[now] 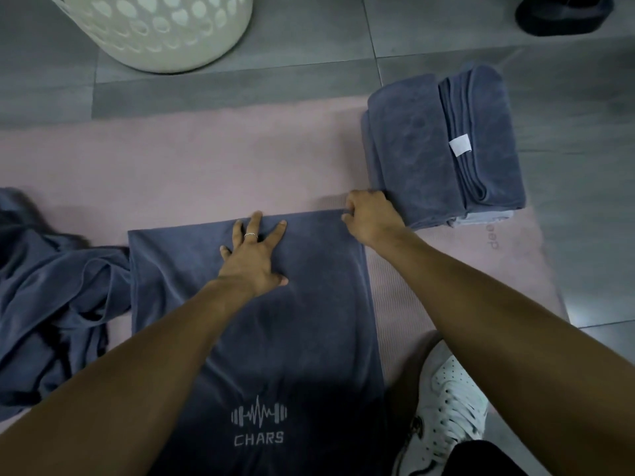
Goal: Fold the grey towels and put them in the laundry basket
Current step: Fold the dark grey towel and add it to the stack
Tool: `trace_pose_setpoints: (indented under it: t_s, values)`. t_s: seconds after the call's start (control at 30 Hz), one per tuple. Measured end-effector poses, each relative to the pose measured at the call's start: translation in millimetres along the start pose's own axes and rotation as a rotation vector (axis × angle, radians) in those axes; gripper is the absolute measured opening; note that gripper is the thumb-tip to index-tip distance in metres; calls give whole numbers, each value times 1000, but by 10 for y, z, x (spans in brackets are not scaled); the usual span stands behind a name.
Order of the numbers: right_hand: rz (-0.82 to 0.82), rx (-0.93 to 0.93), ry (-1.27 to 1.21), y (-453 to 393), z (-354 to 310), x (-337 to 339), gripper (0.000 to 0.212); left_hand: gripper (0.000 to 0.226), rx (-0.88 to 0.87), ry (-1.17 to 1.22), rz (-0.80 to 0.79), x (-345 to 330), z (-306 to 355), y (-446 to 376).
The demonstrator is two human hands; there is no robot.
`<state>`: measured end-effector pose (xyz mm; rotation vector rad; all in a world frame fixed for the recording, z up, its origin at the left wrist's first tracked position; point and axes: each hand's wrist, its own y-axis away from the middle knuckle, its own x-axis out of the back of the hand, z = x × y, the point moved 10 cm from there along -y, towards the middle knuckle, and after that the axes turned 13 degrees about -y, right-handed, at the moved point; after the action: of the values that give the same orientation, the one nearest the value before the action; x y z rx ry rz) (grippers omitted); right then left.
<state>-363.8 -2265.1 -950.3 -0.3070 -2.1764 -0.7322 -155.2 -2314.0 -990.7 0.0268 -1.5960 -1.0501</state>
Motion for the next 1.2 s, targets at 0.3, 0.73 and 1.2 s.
trace_pose_setpoints:
  t_s: [0.3,0.73,1.2]
  values:
    - [67,128,-25,-191,-536,57,25,81,-99,-5,49,88,-145,124]
    - [-229,329,-76,-140,-1549,-1127,12,50,206,-143,-9,605,-2082,21]
    - [-216,298,1,543,-1523,-798,15,26,9,0,465,1009,-1478,652]
